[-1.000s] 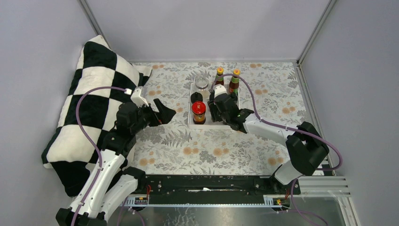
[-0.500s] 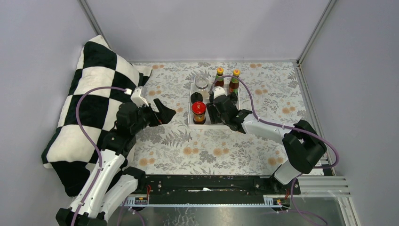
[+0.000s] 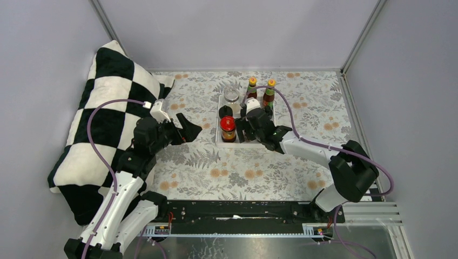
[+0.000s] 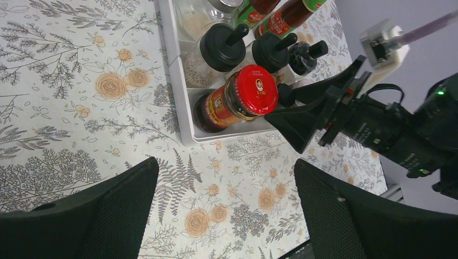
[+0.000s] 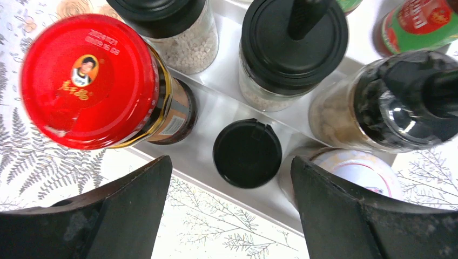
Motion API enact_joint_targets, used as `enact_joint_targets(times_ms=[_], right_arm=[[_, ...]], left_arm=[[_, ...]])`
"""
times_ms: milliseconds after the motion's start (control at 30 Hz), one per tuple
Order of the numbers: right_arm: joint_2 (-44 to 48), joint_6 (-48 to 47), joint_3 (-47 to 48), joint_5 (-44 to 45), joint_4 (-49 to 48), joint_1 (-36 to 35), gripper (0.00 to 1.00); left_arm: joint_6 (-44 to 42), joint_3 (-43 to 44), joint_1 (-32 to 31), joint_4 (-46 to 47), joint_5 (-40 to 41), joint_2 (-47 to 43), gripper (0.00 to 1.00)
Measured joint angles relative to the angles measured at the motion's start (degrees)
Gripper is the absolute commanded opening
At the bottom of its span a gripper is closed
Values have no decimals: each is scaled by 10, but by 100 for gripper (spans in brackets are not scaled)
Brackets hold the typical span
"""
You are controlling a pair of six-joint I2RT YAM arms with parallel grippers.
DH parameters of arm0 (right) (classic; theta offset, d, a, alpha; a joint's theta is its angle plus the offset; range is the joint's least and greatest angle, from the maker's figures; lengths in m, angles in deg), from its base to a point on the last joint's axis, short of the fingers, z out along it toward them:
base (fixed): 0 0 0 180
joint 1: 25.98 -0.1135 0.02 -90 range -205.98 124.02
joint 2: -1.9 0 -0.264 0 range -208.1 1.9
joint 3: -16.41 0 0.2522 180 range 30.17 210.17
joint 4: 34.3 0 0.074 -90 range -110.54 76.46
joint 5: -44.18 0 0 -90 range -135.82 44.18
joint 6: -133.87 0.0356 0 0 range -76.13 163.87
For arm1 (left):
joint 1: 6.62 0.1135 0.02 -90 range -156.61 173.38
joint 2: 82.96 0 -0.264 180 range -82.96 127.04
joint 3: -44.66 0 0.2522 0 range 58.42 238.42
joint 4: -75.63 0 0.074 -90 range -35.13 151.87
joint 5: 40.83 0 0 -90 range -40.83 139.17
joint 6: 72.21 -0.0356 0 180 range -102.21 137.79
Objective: Organize the condiment bottles
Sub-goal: Place the bottle in the storage box, then reset both arms
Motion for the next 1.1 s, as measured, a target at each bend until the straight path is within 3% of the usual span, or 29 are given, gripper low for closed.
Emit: enact_joint_targets(times_ms=[467, 1100], right_arm=[[199, 7, -3, -1, 89, 0, 100], [419, 30, -5, -16, 240, 0, 100]], left_arm=[[0, 17, 0, -18, 0, -14, 99], [-14, 88, 0, -94, -35, -83, 99]])
